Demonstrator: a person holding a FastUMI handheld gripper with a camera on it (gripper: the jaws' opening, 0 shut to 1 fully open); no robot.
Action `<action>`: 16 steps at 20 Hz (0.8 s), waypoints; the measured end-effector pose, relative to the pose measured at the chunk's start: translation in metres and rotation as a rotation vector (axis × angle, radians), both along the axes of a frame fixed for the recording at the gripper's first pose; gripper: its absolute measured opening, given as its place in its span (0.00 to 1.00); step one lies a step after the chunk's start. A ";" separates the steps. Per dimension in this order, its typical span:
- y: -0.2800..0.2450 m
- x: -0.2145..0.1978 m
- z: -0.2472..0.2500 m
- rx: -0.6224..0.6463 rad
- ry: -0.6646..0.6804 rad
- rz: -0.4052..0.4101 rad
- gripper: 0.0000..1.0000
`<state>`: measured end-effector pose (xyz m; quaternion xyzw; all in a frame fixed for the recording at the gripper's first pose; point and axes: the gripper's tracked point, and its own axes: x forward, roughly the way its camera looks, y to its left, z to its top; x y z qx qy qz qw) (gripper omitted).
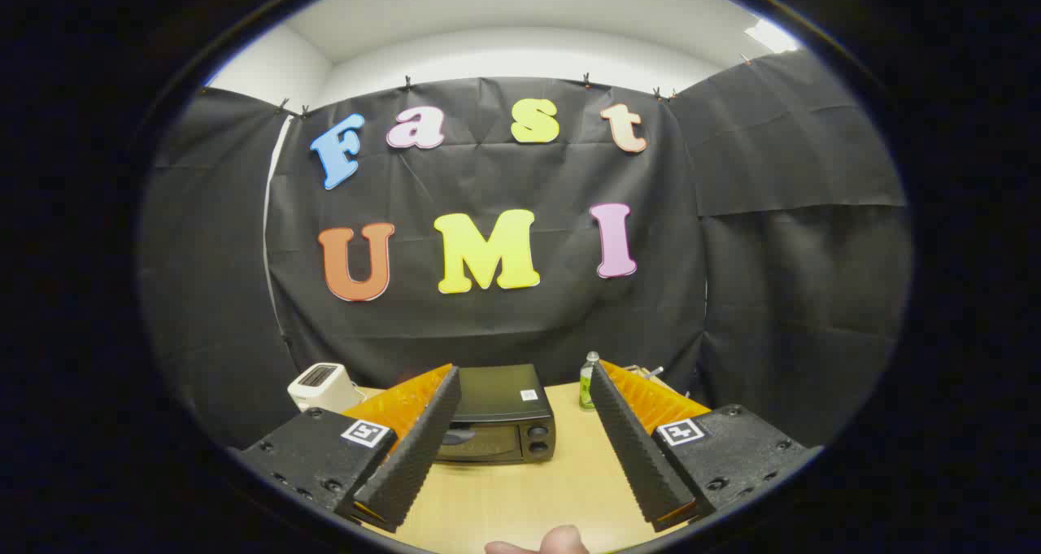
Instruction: Open the toaster oven, put the food inside, and close the toaster oven door.
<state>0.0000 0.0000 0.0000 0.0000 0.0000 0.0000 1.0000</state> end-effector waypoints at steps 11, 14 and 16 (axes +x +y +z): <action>0.009 0.001 0.002 -0.005 0.010 0.019 1.00; 0.011 0.004 0.000 0.000 0.018 0.027 1.00; 0.014 0.007 -0.003 0.004 0.028 0.033 1.00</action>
